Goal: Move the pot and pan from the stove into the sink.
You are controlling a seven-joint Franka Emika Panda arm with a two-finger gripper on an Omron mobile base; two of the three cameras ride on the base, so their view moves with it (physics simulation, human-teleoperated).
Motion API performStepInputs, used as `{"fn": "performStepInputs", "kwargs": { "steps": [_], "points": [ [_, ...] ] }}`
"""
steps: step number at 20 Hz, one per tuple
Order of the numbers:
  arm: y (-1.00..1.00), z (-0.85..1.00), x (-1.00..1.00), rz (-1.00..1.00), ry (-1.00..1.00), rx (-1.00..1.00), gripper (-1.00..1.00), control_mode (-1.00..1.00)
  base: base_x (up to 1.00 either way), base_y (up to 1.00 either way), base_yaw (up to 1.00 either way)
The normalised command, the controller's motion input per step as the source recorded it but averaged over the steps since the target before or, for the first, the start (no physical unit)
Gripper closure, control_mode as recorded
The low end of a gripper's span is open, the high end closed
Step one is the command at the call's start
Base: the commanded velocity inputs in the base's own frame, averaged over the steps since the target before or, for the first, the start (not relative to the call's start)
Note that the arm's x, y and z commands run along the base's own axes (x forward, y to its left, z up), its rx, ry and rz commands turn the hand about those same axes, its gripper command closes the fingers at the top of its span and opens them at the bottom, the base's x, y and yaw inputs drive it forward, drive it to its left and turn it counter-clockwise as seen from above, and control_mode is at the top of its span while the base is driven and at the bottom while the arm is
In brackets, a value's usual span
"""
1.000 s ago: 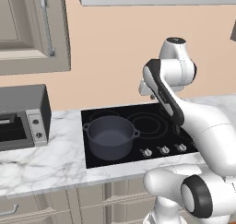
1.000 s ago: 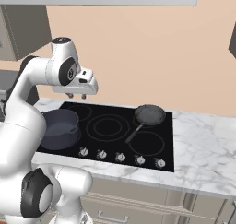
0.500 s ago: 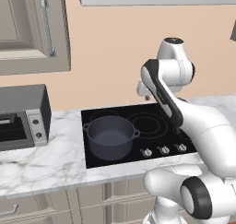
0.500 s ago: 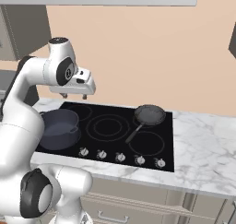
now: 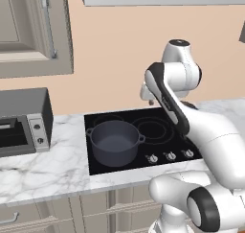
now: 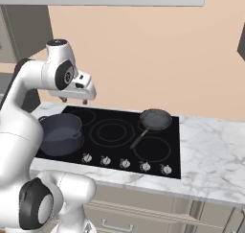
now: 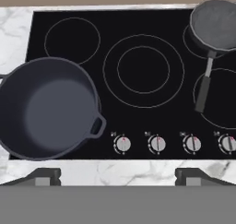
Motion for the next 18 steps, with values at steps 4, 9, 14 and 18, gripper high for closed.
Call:
{"fn": "performStepInputs", "kwargs": {
  "steps": [4,9,14,18],
  "points": [
    [0.2,-0.05,0.0,-0.14,0.0,0.03,-1.0,-1.0,0.0,0.0,0.0],
    [0.31,-0.13,0.0,-0.16,0.03,0.05,-1.0,-1.0,0.0,0.0,0.0],
    [0.34,-0.17,-0.08,-0.14,0.02,0.06,-1.0,-1.0,0.0,0.0,0.0],
    [0.17,-0.38,-0.04,-0.11,0.05,0.07,-1.0,-1.0,0.0,0.0,0.0]
  ]
}}
